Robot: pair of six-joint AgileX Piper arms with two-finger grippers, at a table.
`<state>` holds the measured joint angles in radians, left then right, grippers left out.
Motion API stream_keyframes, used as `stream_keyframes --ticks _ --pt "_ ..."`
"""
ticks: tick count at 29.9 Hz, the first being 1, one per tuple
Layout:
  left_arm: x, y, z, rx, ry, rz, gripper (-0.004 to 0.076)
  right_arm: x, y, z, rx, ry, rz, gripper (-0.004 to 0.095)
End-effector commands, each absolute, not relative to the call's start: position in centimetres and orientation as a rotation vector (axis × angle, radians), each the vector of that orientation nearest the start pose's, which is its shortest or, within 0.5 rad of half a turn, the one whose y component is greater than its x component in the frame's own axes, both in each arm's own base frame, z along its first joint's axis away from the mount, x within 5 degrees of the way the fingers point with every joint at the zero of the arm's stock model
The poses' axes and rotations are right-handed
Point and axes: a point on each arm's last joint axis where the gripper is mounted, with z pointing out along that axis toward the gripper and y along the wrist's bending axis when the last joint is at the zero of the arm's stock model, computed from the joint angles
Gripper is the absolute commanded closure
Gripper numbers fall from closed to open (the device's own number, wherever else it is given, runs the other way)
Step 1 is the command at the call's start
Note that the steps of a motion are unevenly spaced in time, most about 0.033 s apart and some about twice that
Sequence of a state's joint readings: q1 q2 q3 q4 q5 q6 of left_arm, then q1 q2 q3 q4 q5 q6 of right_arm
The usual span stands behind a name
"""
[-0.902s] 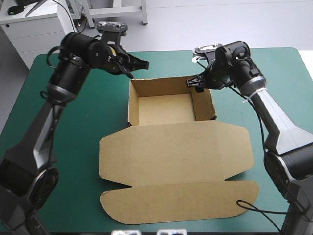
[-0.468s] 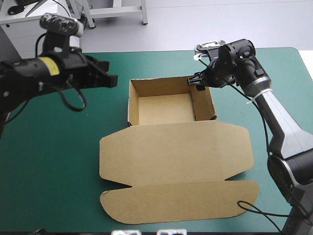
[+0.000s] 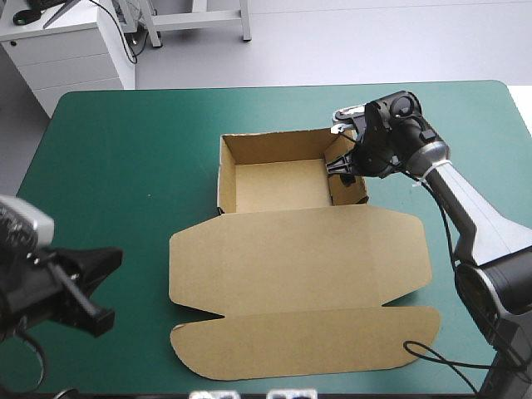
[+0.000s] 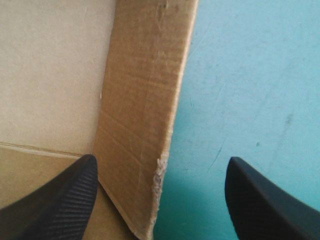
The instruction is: Fold the box
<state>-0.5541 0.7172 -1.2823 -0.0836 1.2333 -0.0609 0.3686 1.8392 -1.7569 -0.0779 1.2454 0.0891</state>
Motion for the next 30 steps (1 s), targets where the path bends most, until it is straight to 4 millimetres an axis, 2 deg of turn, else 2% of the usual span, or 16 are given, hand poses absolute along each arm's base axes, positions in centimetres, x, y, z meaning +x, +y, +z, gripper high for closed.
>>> stream_keyframes --ticks 1,5,10,17,19,22,25,26,30 --pt "3.6 -3.0 44.0 0.521 1.984 -0.475 0.0731 35.9 12.7 34.0 -0.402 2.709 -0.002 0.0247" --pt "1.9 -1.7 40.5 0.508 1.954 -0.455 0.0731 36.1 13.1 33.0 -0.397 2.725 0.033 0.0247" --pt "0.7 -0.9 36.5 0.499 1.926 -0.464 0.0731 37.0 13.7 31.3 -0.39 2.758 0.076 0.0247" --pt "0.1 -0.5 33.8 0.466 1.846 -0.494 0.0731 37.8 14.1 29.3 -0.394 2.804 0.067 0.0271" --pt "0.2 -0.5 33.5 0.466 1.851 -0.486 0.0731 37.9 14.1 29.2 -0.394 2.808 0.066 0.0325" --pt "0.4 -0.6 33.2 0.468 1.86 -0.476 0.0731 37.9 14.1 29.1 -0.394 2.809 0.065 0.0501" --pt "0.6 -0.7 32.9 0.469 1.865 -0.475 0.0731 37.9 14.0 29.1 -0.412 2.802 0.05 0.0847" --pt "0.7 -0.8 32.8 0.47 1.868 -0.472 0.0731 38.0 14.0 29.2 -0.409 2.797 0.038 0.0923" --pt "0.9 -0.7 32.4 0.472 1.872 -0.441 0.0731 37.9 13.9 30.7 -0.43 2.772 0.035 0.0927"
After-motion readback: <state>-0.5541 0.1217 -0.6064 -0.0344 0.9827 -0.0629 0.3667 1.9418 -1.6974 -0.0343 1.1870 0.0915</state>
